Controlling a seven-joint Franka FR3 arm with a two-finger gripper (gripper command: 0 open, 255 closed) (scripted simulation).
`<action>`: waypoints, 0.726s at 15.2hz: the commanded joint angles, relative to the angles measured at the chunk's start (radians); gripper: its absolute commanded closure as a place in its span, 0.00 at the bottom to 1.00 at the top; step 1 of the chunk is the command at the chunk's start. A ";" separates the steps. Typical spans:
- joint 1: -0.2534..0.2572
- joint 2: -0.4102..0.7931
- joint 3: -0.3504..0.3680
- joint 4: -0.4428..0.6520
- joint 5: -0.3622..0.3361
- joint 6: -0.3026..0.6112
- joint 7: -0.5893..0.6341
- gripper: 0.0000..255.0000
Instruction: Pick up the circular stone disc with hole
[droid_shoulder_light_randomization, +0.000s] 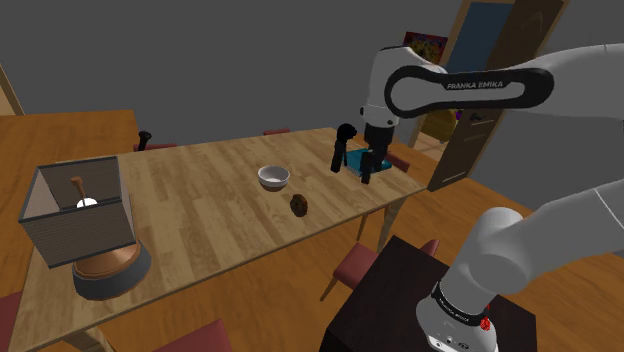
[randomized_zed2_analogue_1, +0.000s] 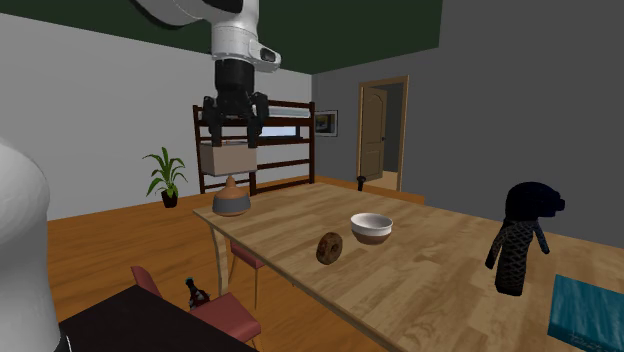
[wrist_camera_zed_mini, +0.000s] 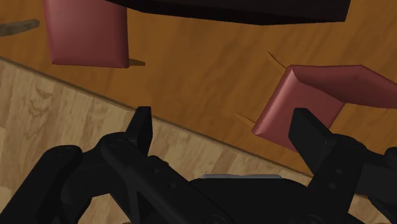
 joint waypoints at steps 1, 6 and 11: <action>-0.007 0.084 -0.008 0.015 0.004 0.067 0.011 0.00; -0.019 0.277 -0.022 0.071 0.023 0.195 0.040 0.00; -0.029 0.474 -0.037 0.160 0.050 0.296 0.060 0.00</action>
